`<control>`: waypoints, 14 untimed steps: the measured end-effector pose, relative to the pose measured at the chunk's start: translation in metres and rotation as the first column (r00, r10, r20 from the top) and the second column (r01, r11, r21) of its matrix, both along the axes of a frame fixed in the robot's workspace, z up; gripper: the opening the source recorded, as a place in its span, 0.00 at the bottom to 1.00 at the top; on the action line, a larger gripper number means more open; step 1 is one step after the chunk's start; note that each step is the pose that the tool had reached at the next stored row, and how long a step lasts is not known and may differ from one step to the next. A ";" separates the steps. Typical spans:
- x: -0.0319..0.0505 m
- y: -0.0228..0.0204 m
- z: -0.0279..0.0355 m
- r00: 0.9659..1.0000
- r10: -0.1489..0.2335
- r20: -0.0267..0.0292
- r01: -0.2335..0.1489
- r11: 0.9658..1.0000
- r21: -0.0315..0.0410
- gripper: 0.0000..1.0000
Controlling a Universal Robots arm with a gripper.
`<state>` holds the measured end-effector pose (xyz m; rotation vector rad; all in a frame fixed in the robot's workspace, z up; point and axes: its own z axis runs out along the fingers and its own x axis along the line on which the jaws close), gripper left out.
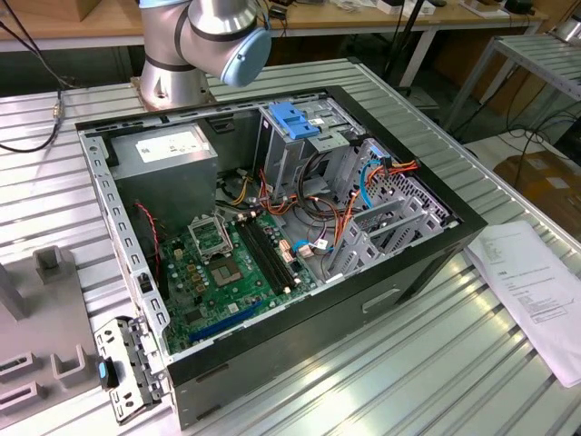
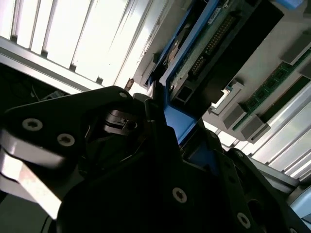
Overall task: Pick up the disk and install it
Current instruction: 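Pick up the disk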
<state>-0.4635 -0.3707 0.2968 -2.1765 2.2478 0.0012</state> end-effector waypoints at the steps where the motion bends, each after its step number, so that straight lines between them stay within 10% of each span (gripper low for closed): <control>1: 0.0000 0.0000 -0.0001 1.000 0.000 0.000 0.000 1.000 0.000 0.37; 14: 0.0004 0.0000 0.0657 1.000 0.000 0.000 0.000 1.000 0.012 0.37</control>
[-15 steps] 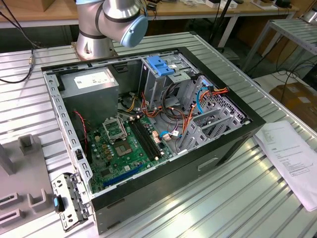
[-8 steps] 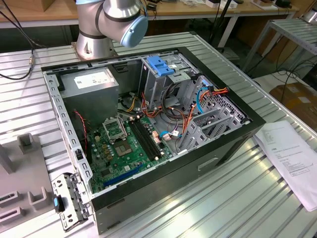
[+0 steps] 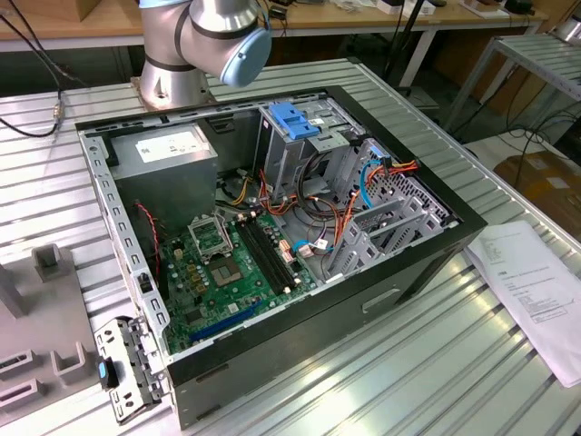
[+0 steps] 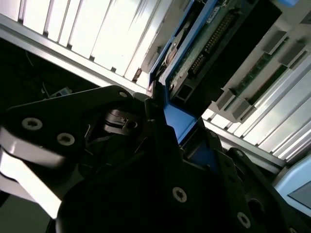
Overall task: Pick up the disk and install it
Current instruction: 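Pick up the disk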
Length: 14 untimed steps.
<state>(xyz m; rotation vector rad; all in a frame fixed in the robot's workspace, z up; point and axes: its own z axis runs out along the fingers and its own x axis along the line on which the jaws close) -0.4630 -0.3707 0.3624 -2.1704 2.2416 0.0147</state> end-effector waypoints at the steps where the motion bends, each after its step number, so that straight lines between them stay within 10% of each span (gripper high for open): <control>1: 0.0000 0.0000 0.0026 1.000 0.000 0.000 0.000 1.000 0.001 0.37; 14: 0.0000 0.0000 0.0479 1.000 0.000 -0.001 0.000 1.000 0.012 0.37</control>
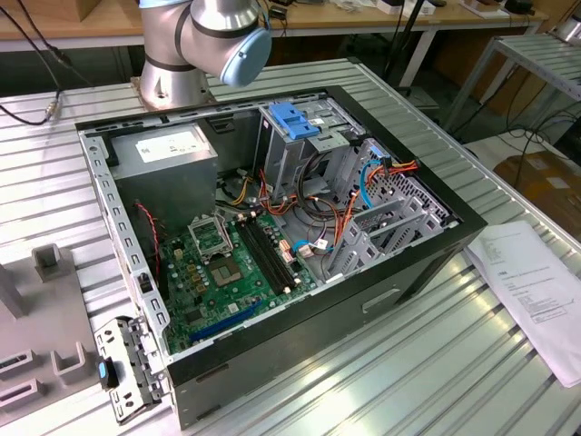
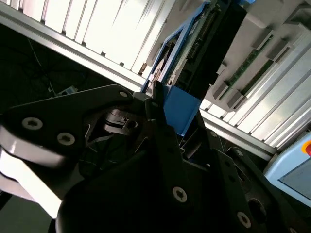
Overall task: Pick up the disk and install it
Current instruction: 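Pick up the disk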
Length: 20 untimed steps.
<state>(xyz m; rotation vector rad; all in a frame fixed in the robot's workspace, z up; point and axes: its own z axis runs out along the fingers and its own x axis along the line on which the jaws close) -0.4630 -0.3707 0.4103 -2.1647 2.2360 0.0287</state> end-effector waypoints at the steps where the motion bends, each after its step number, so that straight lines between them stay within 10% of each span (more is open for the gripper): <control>1: 0.0000 0.0000 0.0000 1.000 0.000 0.000 0.000 1.000 0.000 0.37; 20: 0.0001 0.0000 0.0001 1.000 0.000 0.000 0.000 1.000 0.000 0.37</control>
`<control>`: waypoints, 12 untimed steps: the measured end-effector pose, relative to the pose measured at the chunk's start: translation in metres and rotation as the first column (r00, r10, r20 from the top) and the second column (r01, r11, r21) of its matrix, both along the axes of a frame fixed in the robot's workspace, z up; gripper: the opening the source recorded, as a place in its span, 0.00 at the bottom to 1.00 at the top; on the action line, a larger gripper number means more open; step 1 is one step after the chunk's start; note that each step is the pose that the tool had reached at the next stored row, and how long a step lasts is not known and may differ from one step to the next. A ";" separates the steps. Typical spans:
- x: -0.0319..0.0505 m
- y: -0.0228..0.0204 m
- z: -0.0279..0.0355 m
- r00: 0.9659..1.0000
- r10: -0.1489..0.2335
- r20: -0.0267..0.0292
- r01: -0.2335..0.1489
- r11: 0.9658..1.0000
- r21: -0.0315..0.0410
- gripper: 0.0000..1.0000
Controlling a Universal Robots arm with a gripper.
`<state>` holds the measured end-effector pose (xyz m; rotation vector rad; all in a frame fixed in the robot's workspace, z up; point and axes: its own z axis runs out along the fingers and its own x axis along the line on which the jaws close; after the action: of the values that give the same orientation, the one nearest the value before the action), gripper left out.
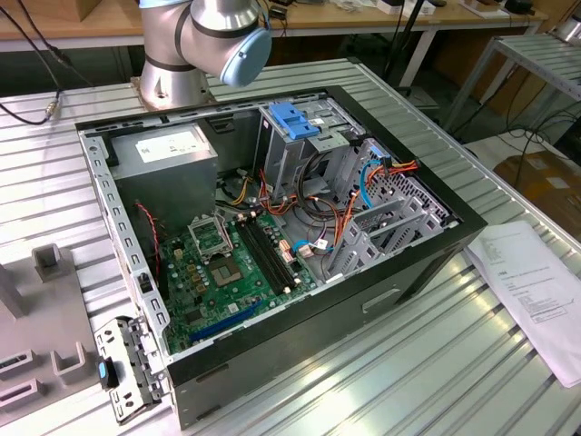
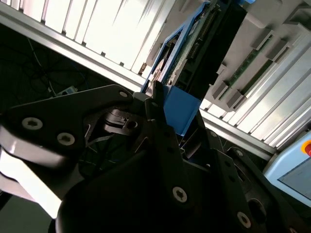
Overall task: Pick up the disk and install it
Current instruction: 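Pick up the disk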
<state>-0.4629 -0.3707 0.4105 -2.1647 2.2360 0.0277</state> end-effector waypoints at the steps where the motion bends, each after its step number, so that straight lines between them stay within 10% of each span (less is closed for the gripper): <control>1: 0.0000 0.0000 0.0000 1.000 0.000 0.000 0.000 1.000 0.000 0.37; 6: 0.0001 0.0000 0.0035 1.000 0.000 0.000 0.000 1.000 0.000 0.37; 12: 0.0001 0.0000 0.0337 1.000 0.000 0.000 0.000 1.000 0.000 0.37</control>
<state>-0.4628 -0.3707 0.4441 -2.1648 2.2359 0.0277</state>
